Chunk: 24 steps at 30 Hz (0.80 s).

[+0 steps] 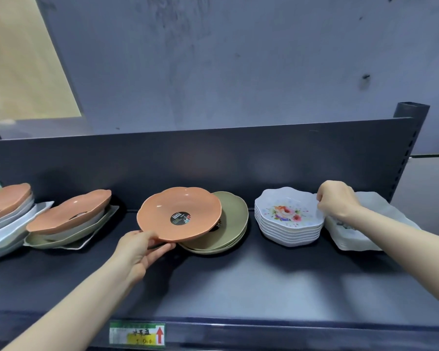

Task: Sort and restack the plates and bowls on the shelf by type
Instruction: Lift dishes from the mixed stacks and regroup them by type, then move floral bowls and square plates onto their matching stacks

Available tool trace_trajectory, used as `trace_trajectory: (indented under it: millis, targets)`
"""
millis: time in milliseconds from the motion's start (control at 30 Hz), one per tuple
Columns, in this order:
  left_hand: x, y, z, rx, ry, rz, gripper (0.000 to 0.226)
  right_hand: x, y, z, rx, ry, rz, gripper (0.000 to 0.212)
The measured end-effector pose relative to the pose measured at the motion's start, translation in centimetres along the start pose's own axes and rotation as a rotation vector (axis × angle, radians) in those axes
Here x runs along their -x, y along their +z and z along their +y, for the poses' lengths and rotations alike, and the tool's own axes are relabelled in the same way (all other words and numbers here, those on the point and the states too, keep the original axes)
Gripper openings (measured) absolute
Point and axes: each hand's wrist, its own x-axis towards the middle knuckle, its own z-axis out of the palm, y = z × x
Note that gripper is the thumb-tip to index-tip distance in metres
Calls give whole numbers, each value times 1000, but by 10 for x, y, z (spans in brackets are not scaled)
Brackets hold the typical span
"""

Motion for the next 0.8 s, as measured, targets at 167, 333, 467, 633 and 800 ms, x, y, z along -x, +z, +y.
trace_trajectory:
  millis: [167,333,467,633,800]
  targets:
    - [1,-3,-3,26,9,5,21,-5,5,6,52,5,30,21]
    - [6,-4,-5,65,8,18,10,18,0,-39,-142,-151,197,30]
    - [16,-9,-10,88,-7,30,11,52,-1,-107,-459,-211,-36,25]
    - [27,-33,-10,107,-22,37,14,81,16,-175,-920,-126,-526,8]
    - [26,-75,0,96,-27,25,23,84,36,-222,-963,-104,-560,16]
